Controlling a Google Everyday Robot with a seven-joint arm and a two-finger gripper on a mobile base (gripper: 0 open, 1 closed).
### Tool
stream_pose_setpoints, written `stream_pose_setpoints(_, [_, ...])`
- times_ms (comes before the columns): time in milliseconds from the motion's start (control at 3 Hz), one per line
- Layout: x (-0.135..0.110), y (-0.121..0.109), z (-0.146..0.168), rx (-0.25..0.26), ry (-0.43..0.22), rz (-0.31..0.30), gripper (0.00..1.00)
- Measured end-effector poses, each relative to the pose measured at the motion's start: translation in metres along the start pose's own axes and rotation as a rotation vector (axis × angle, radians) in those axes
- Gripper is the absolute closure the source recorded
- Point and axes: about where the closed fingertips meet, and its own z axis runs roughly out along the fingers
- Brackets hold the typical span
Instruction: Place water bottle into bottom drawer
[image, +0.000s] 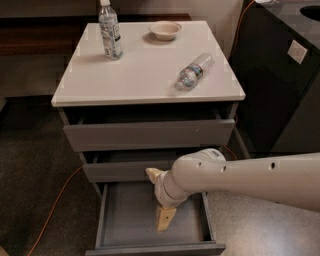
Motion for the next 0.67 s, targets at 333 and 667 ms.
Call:
stream_pose_setpoints(333, [-0.009, -0.018, -0.028, 0.006, 0.048, -0.006, 0.00])
stream_pose_setpoints(667, [-0.037, -0.044, -0.089, 0.023, 0.189, -0.039, 0.00])
